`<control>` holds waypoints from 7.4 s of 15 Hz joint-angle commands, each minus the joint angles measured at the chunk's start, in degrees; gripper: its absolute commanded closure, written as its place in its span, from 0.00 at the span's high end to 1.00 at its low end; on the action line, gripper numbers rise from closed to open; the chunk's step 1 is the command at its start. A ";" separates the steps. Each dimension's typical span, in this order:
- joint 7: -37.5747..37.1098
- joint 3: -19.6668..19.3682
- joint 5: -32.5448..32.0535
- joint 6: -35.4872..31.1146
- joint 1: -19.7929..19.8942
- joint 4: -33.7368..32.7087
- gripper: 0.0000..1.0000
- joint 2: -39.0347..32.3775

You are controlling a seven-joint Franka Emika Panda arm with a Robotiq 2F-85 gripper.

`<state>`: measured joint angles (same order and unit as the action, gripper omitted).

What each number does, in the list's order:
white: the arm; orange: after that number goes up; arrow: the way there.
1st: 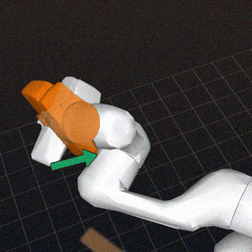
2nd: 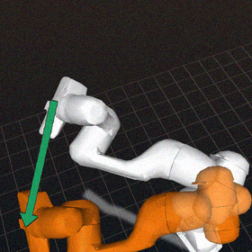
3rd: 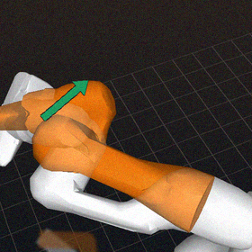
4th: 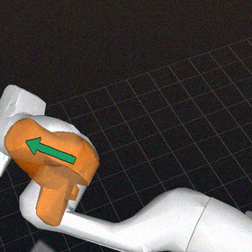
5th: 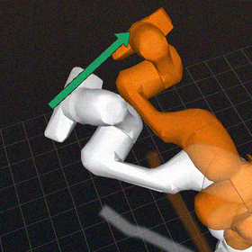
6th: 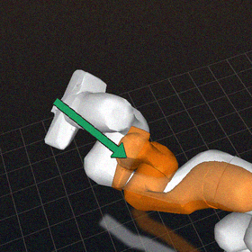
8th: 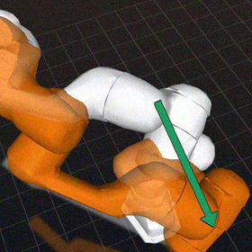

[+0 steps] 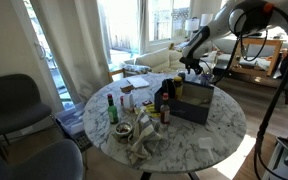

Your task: Remove the glasses from the clear cup and put them in the spectacle case

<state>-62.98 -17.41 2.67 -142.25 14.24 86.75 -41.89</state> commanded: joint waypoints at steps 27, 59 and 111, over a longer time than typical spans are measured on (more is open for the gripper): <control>5.61 5.34 14.21 20.66 3.46 -8.51 0.00 1.68; -21.79 -2.61 -6.91 23.30 -3.74 -17.41 0.00 -9.74; 20.74 14.01 11.53 65.11 -1.03 -3.73 0.03 34.20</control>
<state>-41.09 -3.68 9.46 -77.92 12.77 73.29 -11.50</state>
